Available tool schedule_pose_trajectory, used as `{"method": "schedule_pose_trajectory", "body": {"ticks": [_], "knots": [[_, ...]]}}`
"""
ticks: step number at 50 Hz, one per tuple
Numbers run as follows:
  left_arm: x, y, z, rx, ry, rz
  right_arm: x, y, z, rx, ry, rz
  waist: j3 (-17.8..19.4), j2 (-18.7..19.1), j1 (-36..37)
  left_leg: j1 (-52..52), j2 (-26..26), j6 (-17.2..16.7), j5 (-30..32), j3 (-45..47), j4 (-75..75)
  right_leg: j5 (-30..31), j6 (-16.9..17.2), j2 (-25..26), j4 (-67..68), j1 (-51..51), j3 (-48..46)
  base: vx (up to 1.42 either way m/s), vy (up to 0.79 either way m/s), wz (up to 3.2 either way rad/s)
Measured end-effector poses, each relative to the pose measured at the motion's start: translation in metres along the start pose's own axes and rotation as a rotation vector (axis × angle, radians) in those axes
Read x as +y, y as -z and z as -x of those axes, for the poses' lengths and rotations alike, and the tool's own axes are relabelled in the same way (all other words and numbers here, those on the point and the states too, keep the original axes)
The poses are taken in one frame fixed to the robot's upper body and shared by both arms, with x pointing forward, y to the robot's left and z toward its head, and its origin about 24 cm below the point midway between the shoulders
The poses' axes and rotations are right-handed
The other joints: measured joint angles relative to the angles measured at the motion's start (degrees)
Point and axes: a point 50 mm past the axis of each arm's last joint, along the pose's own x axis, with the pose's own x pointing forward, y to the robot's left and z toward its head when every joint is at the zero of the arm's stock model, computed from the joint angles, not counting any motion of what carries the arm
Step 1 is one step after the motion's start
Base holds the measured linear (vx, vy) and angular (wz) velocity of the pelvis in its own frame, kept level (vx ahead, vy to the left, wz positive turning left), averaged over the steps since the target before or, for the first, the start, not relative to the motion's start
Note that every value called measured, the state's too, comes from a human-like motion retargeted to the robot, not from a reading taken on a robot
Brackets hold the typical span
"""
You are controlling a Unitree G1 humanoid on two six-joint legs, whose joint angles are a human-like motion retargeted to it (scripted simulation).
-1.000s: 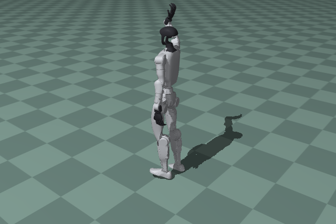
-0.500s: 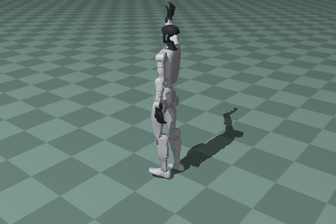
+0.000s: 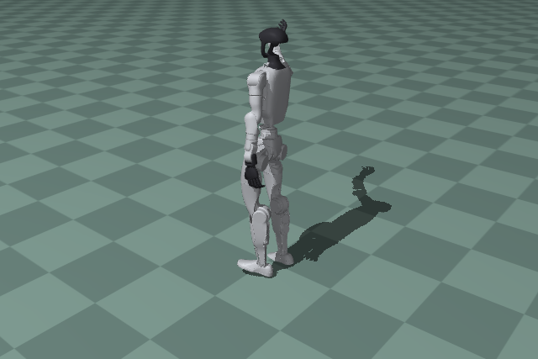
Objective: Upper body actions
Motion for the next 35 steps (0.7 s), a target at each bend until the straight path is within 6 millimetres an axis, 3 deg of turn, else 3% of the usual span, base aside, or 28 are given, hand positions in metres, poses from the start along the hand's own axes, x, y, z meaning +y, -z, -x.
{"method": "schedule_pose_trajectory", "body": {"ticks": [5, 7, 10, 11, 14, 17, 19, 21, 23, 26, 30, 32, 33, 35], "knots": [[0.006, -0.014, 0.002, -0.056, -0.03, 0.032, 0.055, -0.102, 0.028, -0.679, -0.134, 0.297, 0.0, -0.7, 0.5, -0.1, -0.4, 0.1, 0.3, -0.1, -0.2, 0.1, -0.1, -0.5, 0.0, 0.0, -0.2, 0.0, 0.0, 0.0], [0.009, -0.02, 0.003, -0.077, -0.043, 0.048, 0.073, -0.148, 0.053, -1.049, -0.151, 0.446, 0.1, -1.5, 0.9, 0.1, -0.8, 0.1, 0.4, -0.1, -0.3, 0.1, -0.1, -0.9, 0.0, 0.2, -0.3, 0.0, 0.0, 0.0], [0.012, -0.023, 0.004, -0.088, -0.052, 0.059, 0.088, -0.188, 0.094, -1.436, -0.147, 0.516, 0.2, -2.6, 1.5, 0.4, -1.2, 0.1, 0.5, -0.1, -0.4, 0.1, -0.2, -1.3, 0.0, 0.5, -0.4, 0.0, 0.0, 0.0], [0.014, -0.024, 0.004, -0.088, -0.056, 0.061, 0.092, -0.203, 0.118, -1.599, -0.147, 0.494, 0.6, -3.0, 1.7, 0.7, -1.3, 0.1, 0.5, -0.2, -0.4, 0.1, -0.2, -1.4, 0.0, 0.8, -0.4, 0.0, 0.0, 0.0], [0.018, -0.024, 0.006, -0.085, -0.06, 0.058, 0.093, -0.226, 0.185, -1.977, -0.176, 0.32, 1.5, -3.8, 1.9, 1.6, -1.5, 0.0, 0.5, -0.3, -0.3, 0.0, -0.3, -1.4, 0.1, 1.7, -0.4, 0.0, 0.0, 0.0], [0.017, -0.024, 0.005, -0.076, -0.05, 0.03, 0.085, -0.225, 0.245, -2.231, -0.296, 0.053, 2.2, -4.0, 1.6, 2.3, -1.6, 0.1, 0.6, -0.5, -0.3, -0.1, -0.3, -1.4, 0.1, 2.5, -0.4, 0.0, 0.0, 0.0], [0.011, -0.025, 0.004, -0.075, -0.033, -0.013, 0.085, -0.213, 0.269, -2.285, -0.445, -0.065, 2.4, -3.3, 1.3, 2.4, -1.6, 0.2, 0.7, -0.8, -0.2, -0.1, -0.3, -1.3, 0.1, 3.0, -0.7, 0.02, 0.01, 0.09], [0.003, -0.027, 0.002, -0.078, -0.012, -0.051, 0.092, -0.201, 0.274, -2.259, -0.567, -0.069, 2.7, -2.1, 1.2, 2.5, -1.5, 0.3, 0.8, -1.0, -0.2, -0.1, -0.2, -1.2, 0.0, 3.3, -0.9, 0.0, 0.0, 0.0], [-0.008, -0.031, 0.0, -0.082, 0.012, -0.092, 0.106, -0.181, 0.263, -2.161, -0.672, 0.027, 3.3, -0.6, 1.1, 2.5, -1.4, 0.5, 0.9, -1.2, 0.0, -0.1, -0.2, -1.0, 0.0, 3.6, -1.3, 0.01, 0.06, 0.17], [-0.013, -0.03, -0.001, -0.07, 0.02, -0.115, 0.12, -0.131, 0.229, -1.892, -0.753, 0.295, 4.2, 0.5, 0.4, 2.7, -1.3, 0.6, 1.0, -1.5, 0.2, 0.0, -0.1, -0.9, -0.1, 4.4, -1.7, 0.01, 0.06, 0.12], [-0.003, -0.02, 0.0, -0.038, -0.004, -0.086, 0.096, -0.033, 0.186, -1.368, -0.817, 0.666, 4.9, -0.6, -0.3, 2.8, -1.2, 0.8, 1.2, -1.6, 0.4, 0.1, -0.1, -0.7, -0.4, 5.0, -2.2, 0.01, 0.04, 0.04], [0.0, -0.014, 0.001, -0.017, -0.008, -0.058, 0.062, 0.039, 0.174, -0.975, -0.911, 0.906, 5.2, -1.0, -0.3, 3.0, -1.1, 0.9, 1.2, -1.6, 0.4, 0.2, -0.1, -0.7, -0.4, 5.2, -2.2, 0.02, 0.06, 0.0], [0.001, -0.011, 0.001, -0.009, -0.011, -0.05, 0.046, 0.064, 0.175, -0.837, -0.955, 0.988, 5.3, -1.2, -0.1, 3.0, -1.1, 0.9, 1.3, -1.5, 0.4, 0.3, -0.1, -0.6, -0.4, 5.3, -2.2, 0.03, 0.07, -0.06], [0.003, -0.005, 0.001, 0.008, -0.013, -0.018, -0.01, 0.141, 0.192, -0.344, -1.128, 1.235, 5.7, -1.6, 0.3, 3.4, -1.1, 1.0, 1.3, -1.4, 0.3, 0.4, -0.2, -0.6, -0.4, 5.5, -2.0, 0.03, 0.08, -0.13]]}}
